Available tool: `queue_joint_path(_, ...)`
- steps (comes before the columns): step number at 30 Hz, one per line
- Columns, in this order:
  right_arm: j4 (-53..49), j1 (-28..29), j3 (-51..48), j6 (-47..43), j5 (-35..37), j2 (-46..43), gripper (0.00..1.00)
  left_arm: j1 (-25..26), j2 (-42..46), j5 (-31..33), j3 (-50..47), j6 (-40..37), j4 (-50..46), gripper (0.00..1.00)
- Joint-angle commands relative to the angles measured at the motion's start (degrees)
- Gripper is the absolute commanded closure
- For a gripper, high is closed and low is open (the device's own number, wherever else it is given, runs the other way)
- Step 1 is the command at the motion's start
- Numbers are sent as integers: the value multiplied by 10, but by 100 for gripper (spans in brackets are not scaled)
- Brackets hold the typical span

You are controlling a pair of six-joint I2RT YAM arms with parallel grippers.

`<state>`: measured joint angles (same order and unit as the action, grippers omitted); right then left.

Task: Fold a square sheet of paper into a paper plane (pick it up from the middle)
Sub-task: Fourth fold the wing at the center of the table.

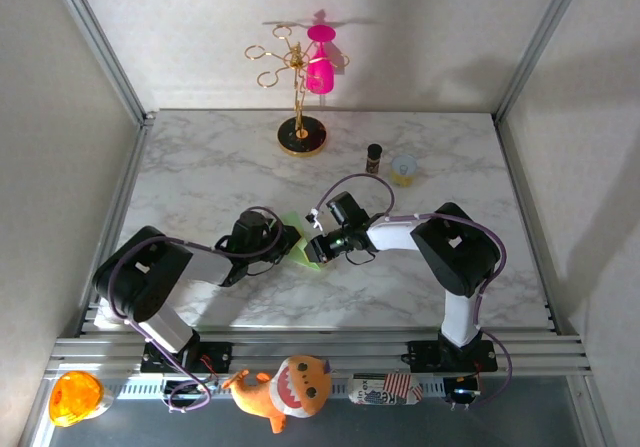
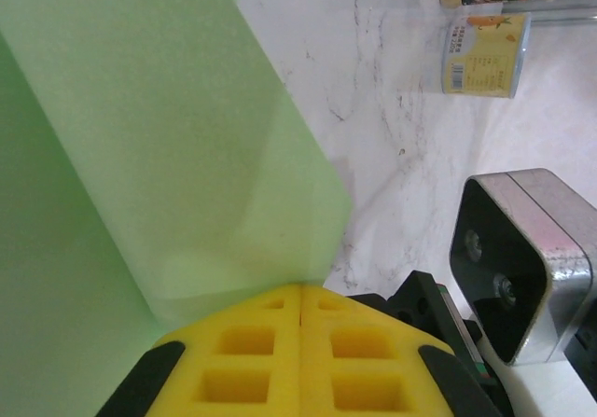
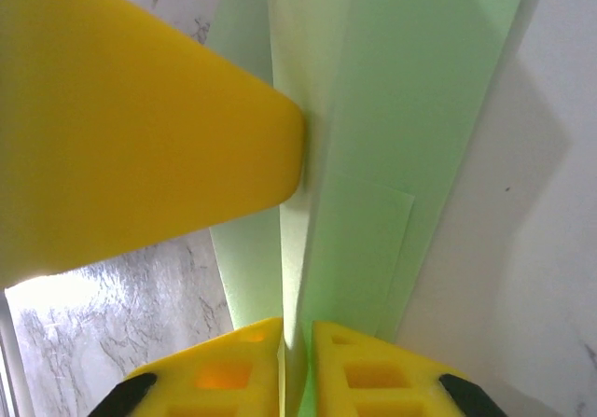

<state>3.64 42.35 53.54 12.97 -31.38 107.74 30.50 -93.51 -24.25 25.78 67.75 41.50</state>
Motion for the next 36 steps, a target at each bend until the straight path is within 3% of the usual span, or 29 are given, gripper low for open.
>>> queue_joint_path(1, -24, -9, -4, 6, 2, 13, 82, -5, -10, 7, 12, 10, 4, 98)
queue_joint_path(12, -9, -23, -13, 24, -48, 44, 93, -14, -6, 8, 10, 12, 5, 97)
queue_joint_path(20, -9, -44, -25, 53, -84, 47, 94, -16, 26, 8, 0, -12, 19, 95)
queue_joint_path(29, -14, -44, -64, 71, 47, -40, 93, -9, 29, 9, -1, -25, -5, 95)
queue_joint_path(36, -11, -41, -86, 98, 84, -76, 93, 8, -2, 7, 14, -27, -8, 95)
